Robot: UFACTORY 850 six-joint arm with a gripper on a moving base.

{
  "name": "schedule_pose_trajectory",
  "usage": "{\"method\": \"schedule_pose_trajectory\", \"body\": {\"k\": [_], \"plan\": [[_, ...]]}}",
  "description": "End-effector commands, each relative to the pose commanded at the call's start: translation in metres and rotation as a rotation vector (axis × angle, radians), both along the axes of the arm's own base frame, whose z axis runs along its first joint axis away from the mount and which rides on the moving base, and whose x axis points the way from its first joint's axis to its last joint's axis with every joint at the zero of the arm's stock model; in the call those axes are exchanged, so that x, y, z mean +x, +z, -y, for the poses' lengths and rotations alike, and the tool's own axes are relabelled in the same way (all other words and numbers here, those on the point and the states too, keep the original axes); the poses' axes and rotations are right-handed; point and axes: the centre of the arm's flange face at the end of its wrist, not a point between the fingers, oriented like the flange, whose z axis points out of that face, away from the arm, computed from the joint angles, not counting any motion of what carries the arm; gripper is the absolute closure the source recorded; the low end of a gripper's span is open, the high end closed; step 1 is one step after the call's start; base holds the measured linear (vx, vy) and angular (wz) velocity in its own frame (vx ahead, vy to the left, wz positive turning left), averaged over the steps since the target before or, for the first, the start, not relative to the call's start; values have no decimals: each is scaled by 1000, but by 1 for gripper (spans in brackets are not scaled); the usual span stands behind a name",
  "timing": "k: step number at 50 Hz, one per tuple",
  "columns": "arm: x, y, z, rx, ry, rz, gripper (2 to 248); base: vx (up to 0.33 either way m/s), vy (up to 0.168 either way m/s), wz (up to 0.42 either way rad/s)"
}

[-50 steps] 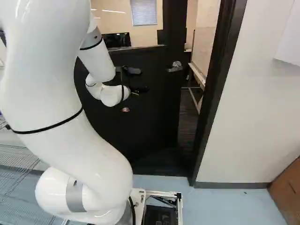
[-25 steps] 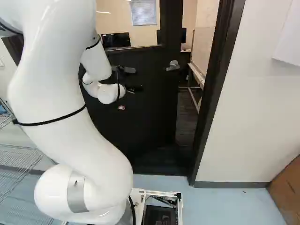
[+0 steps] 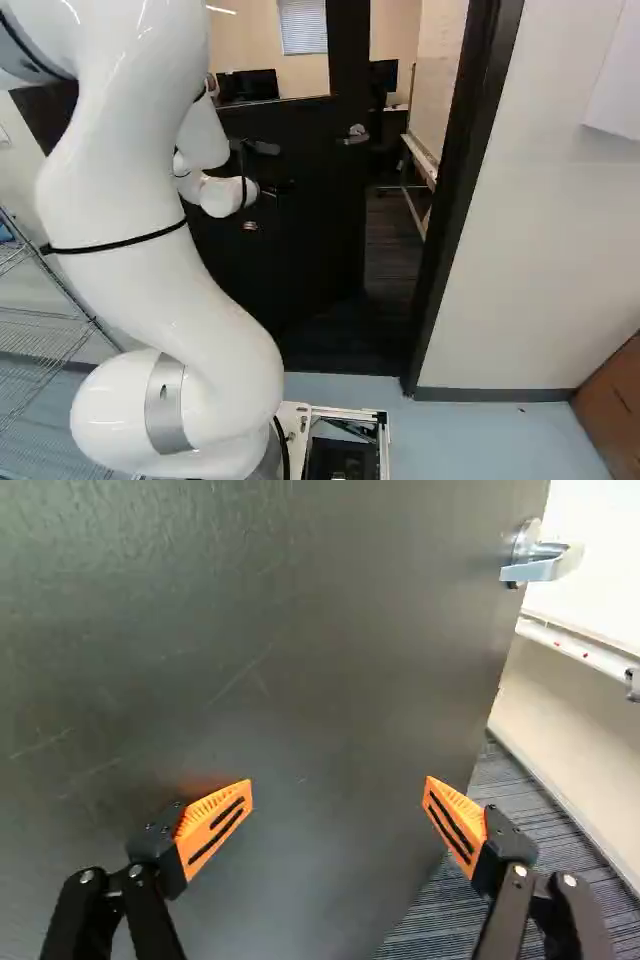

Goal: Open the door and move inside

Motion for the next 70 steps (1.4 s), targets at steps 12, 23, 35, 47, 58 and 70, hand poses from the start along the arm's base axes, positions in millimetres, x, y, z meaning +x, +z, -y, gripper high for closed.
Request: {"method": "schedule_pose_trajectory", "body": {"k": [12, 23, 35, 47, 58, 70], "plan": [[11, -1, -19, 6, 20, 5, 3, 0, 0, 0], [22, -3, -37, 8, 45, 12, 3, 0, 0, 0], [34, -4, -56, 11, 71, 20, 3, 0, 0, 0], [45, -6, -77, 15, 95, 29, 3, 0, 0, 0], [56, -8, -95, 19, 117, 38, 3, 0, 0, 0], [68, -11, -116, 23, 142, 50, 3, 0, 0, 0]]}}
